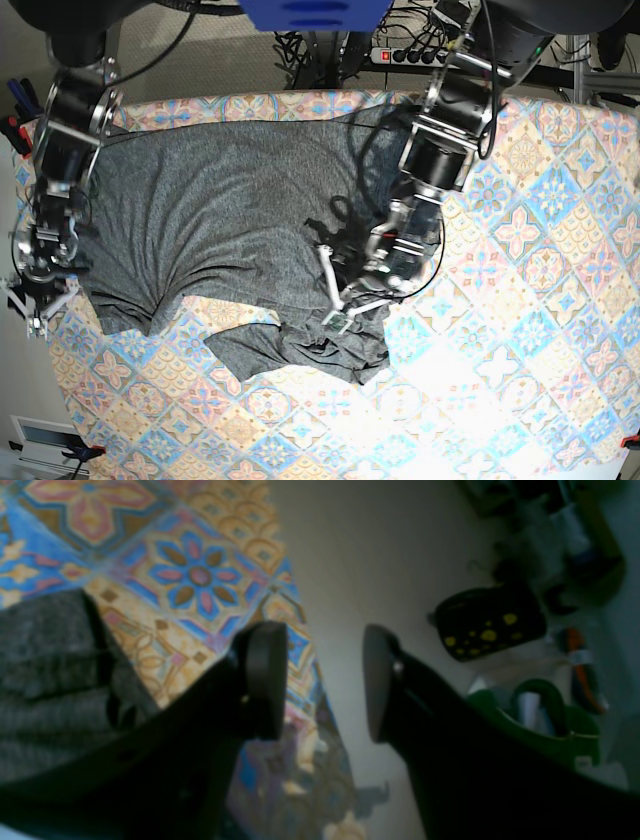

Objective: Layout the t-shirt on the table in an organized manner, then fold the t-shirt properly
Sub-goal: 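Drag the grasped fabric with both grippers to spread the shirt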

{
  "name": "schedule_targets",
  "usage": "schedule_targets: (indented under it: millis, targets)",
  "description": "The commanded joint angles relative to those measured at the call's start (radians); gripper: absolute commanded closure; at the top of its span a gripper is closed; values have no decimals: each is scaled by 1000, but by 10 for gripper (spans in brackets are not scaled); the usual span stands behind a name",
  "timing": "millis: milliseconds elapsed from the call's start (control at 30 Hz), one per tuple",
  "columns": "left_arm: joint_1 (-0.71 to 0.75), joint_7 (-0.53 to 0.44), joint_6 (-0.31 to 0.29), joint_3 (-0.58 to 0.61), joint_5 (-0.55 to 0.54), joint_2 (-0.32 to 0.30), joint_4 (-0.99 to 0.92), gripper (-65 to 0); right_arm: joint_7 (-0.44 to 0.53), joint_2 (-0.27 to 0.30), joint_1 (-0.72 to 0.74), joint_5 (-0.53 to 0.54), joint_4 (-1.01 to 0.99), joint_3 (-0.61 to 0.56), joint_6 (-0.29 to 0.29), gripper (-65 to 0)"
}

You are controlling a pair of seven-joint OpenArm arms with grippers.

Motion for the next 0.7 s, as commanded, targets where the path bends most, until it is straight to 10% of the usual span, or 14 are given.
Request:
schedule_targets:
  millis: [0, 333, 667]
  targets:
    - [12, 82, 24, 2, 74, 13, -10, -97, -12, 11, -2, 5, 81, 30, 3, -238]
    - [171, 209, -147, -1, 91, 24, 630, -97, -319, -36, -249, 10, 514, 75, 18, -238]
    - [280, 346, -168, 2, 89, -21, 865, -97, -492, -157, -357, 5, 684, 239, 284, -238]
